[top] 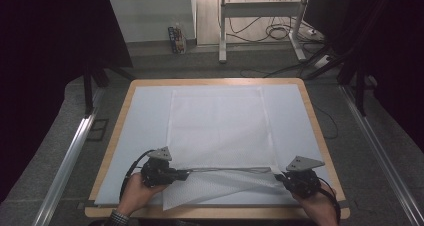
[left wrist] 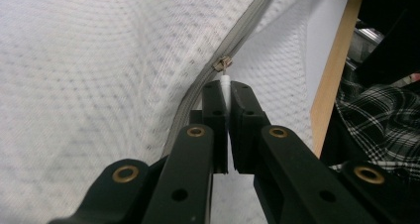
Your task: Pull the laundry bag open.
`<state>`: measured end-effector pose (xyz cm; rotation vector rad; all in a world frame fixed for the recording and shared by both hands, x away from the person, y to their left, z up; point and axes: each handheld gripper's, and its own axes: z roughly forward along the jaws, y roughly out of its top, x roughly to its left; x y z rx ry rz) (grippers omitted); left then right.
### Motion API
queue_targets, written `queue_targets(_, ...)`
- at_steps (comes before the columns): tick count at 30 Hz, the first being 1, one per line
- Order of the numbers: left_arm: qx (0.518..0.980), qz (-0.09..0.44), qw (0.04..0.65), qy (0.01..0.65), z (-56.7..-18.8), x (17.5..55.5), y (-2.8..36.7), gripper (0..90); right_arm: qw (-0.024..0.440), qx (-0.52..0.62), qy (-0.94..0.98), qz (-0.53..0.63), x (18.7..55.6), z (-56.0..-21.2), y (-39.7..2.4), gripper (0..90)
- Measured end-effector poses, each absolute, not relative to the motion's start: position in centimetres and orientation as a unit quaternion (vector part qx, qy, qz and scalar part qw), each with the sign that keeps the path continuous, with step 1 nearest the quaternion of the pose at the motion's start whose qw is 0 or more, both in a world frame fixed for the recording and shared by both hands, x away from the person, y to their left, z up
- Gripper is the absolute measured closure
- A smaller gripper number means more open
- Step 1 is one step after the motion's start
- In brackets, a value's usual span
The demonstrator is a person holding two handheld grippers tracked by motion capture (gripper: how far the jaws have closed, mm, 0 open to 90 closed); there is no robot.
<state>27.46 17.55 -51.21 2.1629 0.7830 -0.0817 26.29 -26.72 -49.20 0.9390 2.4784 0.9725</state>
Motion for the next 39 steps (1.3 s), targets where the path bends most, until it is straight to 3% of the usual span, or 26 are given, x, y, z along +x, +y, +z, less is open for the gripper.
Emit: queue_targets(39,0.832,-0.013,0.418,0.365,-51.3,25.7,23.0,87.1,0.154,0.328,0.87,0.334,26.4,-49.3,-26.6,86.3)
